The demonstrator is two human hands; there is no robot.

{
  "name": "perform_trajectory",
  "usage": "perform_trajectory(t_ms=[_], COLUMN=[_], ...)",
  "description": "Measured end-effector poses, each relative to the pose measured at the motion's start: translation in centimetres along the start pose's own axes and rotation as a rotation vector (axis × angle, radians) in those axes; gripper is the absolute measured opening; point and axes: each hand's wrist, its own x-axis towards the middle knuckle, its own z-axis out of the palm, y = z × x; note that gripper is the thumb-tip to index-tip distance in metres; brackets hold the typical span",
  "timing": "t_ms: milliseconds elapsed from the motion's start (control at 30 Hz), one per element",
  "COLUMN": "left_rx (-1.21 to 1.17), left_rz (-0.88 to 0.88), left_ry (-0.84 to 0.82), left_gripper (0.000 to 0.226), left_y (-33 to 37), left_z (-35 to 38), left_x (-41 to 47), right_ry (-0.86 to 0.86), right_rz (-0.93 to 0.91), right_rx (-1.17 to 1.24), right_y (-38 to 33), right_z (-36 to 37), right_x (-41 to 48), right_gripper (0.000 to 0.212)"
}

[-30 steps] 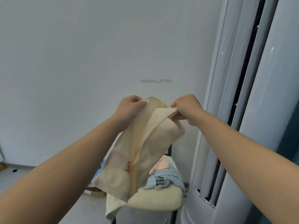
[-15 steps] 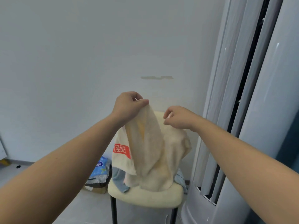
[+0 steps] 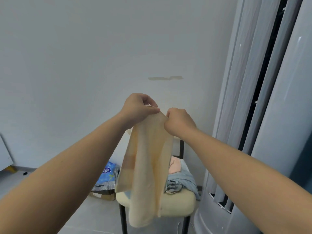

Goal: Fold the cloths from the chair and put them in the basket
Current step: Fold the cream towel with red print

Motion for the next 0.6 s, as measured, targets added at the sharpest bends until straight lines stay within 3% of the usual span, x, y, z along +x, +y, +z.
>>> perform_trajectory(t_ms=[100, 233, 267, 467, 600], left_rx=[0.153, 0.466, 0.532, 0.720, 0.744], left_rz=[0.012, 0.019, 0.010, -0.024, -0.089], left_ry=[-0.110, -0.148, -0.159, -0.143, -0.165], left_gripper=[0.024, 0.028, 0.029, 0.029, 0.029], left_y=[-1.3, -4.4, -5.3, -8.9, -10.2], left_z=[-1.1, -2.1, -2.1, -2.1, -2.7], left_x=[0.0, 0.1, 0.0, -0.5, -0.5], right_ry=[0.036, 0.034, 0.035, 0.117, 0.174], right_rz=[0.045, 0.222, 0.225, -0.069, -0.116], right_rx=[0.068, 0.651, 0.706, 0.284, 0.155], right_y=[1.0, 1.4, 1.5, 3.0, 4.4], right_z=[-0.3, -1.4, -1.6, -3.3, -3.4], right_x=[1.2, 2.6, 2.9, 3.6, 4.5], right_gripper=[0.026, 0.031, 0.033, 0.032, 0.024])
